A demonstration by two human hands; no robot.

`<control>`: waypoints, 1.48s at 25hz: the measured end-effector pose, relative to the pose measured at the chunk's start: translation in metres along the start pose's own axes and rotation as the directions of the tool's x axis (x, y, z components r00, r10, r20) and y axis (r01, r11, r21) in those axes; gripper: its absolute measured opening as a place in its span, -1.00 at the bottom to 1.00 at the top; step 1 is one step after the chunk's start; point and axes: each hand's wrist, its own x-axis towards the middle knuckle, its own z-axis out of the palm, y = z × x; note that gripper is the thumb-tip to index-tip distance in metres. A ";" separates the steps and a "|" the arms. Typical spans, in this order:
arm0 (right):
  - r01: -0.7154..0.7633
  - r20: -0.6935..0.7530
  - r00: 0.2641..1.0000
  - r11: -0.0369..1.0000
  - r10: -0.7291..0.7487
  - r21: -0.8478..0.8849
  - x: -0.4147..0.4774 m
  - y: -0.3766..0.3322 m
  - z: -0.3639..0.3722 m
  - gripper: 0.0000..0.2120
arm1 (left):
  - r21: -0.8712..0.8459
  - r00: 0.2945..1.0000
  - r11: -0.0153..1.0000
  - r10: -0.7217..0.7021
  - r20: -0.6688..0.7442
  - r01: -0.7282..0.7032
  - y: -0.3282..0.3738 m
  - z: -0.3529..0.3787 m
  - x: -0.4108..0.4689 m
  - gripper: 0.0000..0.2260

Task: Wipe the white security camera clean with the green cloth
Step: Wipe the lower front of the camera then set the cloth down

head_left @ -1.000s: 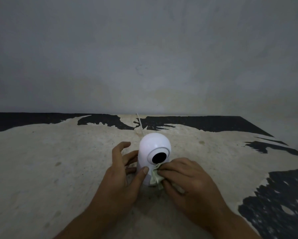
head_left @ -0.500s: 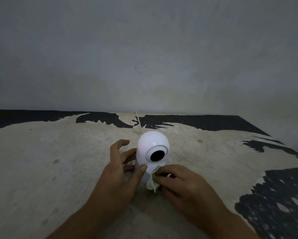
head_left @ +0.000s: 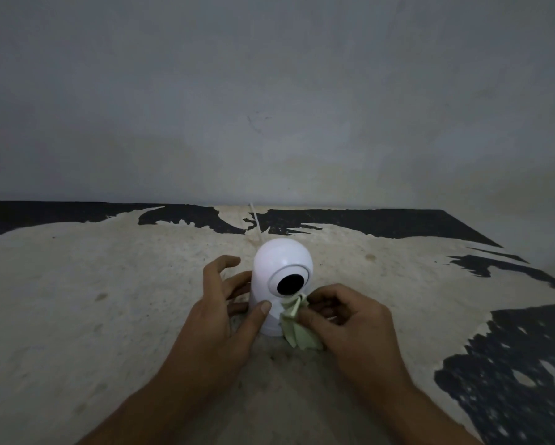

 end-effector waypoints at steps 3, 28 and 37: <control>-0.035 0.066 0.997 0.999 0.033 0.026 -0.003 -0.004 0.004 -0.89 | 0.010 1.000 1.000 0.003 -0.001 -0.003 0.001 0.000 0.000 -0.47; 0.055 0.018 0.998 0.995 -0.054 -0.088 0.012 0.003 -0.024 -0.85 | -0.027 0.999 0.999 -0.047 0.013 0.048 0.007 -0.002 -0.002 -0.50; -0.258 -0.031 0.962 0.942 0.271 0.215 0.027 0.028 -0.045 -0.90 | -0.055 0.993 0.992 -0.113 0.017 0.114 0.018 -0.001 -0.004 -0.53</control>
